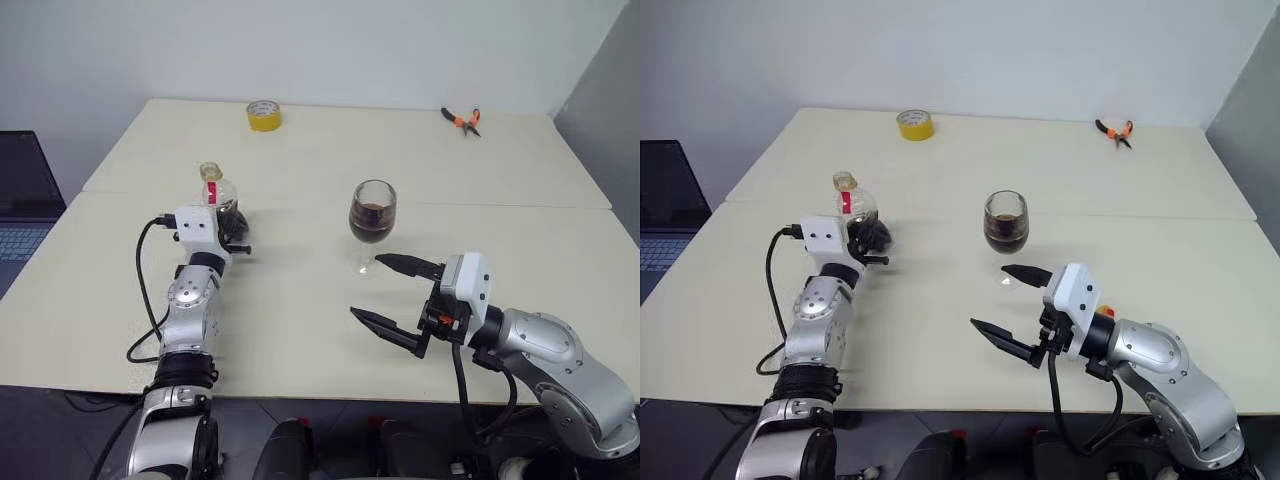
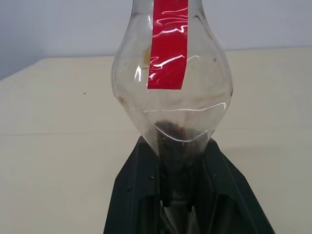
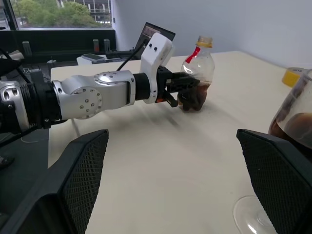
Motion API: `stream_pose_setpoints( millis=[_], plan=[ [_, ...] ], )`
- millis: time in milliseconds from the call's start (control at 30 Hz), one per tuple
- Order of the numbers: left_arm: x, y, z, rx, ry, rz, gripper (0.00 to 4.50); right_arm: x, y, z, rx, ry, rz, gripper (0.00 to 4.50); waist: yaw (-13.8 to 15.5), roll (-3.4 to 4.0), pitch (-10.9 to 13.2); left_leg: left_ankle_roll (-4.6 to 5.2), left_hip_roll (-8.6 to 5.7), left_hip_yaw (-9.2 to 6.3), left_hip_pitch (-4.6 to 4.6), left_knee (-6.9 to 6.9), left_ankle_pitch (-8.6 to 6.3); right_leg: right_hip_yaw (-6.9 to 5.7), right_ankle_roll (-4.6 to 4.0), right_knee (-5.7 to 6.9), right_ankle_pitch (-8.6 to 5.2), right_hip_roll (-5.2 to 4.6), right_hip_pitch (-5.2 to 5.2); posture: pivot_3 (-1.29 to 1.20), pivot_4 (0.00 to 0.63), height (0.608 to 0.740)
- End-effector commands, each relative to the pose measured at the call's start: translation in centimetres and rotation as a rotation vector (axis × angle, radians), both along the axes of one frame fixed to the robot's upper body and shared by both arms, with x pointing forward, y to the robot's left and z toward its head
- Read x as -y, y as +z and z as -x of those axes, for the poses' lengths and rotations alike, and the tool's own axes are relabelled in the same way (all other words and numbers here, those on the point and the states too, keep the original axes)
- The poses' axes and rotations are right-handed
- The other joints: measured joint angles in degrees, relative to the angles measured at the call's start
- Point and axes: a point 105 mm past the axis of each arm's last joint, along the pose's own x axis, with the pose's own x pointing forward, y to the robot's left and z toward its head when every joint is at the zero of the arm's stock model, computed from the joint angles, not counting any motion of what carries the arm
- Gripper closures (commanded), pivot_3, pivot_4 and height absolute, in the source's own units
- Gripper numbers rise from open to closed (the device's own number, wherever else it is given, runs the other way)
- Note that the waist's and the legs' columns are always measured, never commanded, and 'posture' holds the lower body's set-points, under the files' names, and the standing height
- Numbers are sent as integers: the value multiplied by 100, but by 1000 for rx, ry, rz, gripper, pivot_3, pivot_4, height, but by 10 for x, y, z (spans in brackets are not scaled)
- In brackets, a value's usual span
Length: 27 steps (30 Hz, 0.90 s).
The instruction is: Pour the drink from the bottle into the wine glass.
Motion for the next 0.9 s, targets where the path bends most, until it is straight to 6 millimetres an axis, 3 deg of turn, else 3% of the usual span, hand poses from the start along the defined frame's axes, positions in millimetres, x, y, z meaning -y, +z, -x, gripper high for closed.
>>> stream_pose_setpoints(
  millis=[33,367,767,900],
  plan=[
    [3,9,-3,42,-33,-11,3996,-3,7,5,28,37,-4,0,0,-1,-1,0,0,0,3,-1,0,-1,0,-1,0,0,3,0,150,740],
    [0,5,-4,61,-18,1,3996,-4,4,5,25,44,1,0,0,-3,-3,0,-1,-1,4,-1,0,-1,0,-2,0,-1,6,0,150,740],
    [6,10,10,96,-46,8,65,-3,3,6,23,45,-2,0,0,-3,-3,0,1,-4,4,-3,0,-2,0,-2,0,0,5,0,150,740],
    [7,12,17,100,-56,3,25,-1,2,6,22,34,-5,0,-1,-3,-3,-1,1,-3,4,-3,0,-2,0,-4,0,0,5,0,150,740]
  ],
)
